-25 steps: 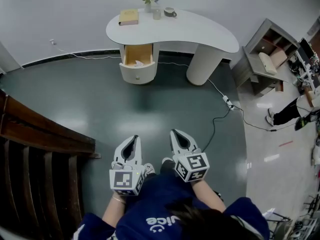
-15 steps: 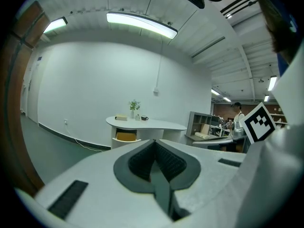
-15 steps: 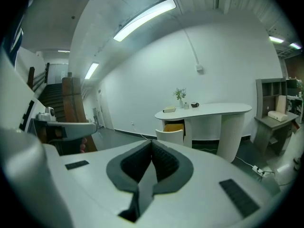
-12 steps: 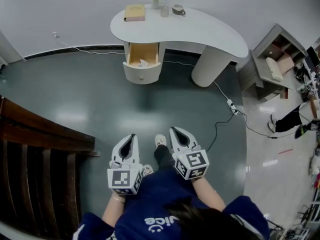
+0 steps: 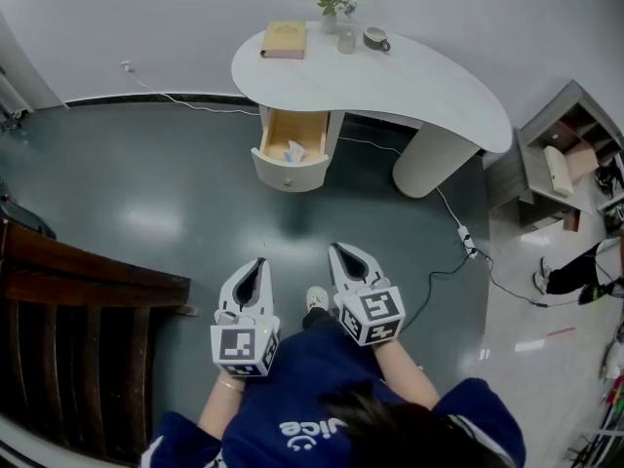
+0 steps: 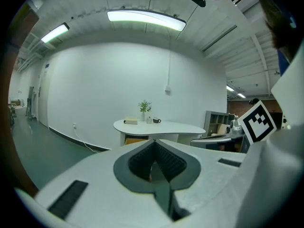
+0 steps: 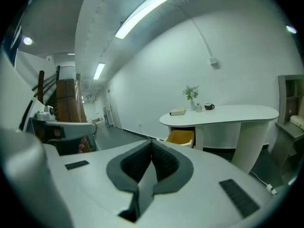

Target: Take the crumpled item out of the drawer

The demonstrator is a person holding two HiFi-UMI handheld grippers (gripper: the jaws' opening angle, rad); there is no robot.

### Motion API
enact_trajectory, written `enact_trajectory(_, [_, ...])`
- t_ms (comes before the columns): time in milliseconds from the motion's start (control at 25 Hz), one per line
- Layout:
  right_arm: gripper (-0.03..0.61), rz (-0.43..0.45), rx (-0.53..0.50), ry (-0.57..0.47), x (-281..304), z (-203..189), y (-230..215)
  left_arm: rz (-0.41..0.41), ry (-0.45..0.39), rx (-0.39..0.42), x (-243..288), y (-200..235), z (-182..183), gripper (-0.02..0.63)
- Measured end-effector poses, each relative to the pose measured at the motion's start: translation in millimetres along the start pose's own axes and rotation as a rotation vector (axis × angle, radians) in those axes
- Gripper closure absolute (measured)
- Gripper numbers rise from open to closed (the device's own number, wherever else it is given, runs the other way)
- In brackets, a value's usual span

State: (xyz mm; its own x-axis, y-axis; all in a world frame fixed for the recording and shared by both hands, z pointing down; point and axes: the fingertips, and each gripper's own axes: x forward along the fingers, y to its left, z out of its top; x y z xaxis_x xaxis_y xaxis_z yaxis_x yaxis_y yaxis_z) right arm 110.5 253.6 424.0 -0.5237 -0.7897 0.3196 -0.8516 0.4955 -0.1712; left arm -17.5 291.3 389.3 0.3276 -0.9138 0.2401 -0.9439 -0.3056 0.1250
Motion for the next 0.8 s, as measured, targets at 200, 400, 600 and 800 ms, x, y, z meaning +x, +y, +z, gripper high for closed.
enact_trajectory(200, [0.571,0.030,-0.026,0.008,32,15,-32,0.012,0.007,-0.003,47,-3,7,0.609])
enact_trajectory(400, [0.571,0.057,-0.025,0.022,53,26,-66,0.018,0.005,-0.011,93,-12,17,0.609])
enact_trajectory(600, [0.571,0.089,-0.034,0.053,66,26,-90,0.049,-0.013,-0.036,126,-16,25,0.609])
enact_trajectory(800, [0.571,0.110,-0.009,0.053,76,31,-98,0.048,0.017,-0.034,135,-20,22,0.609])
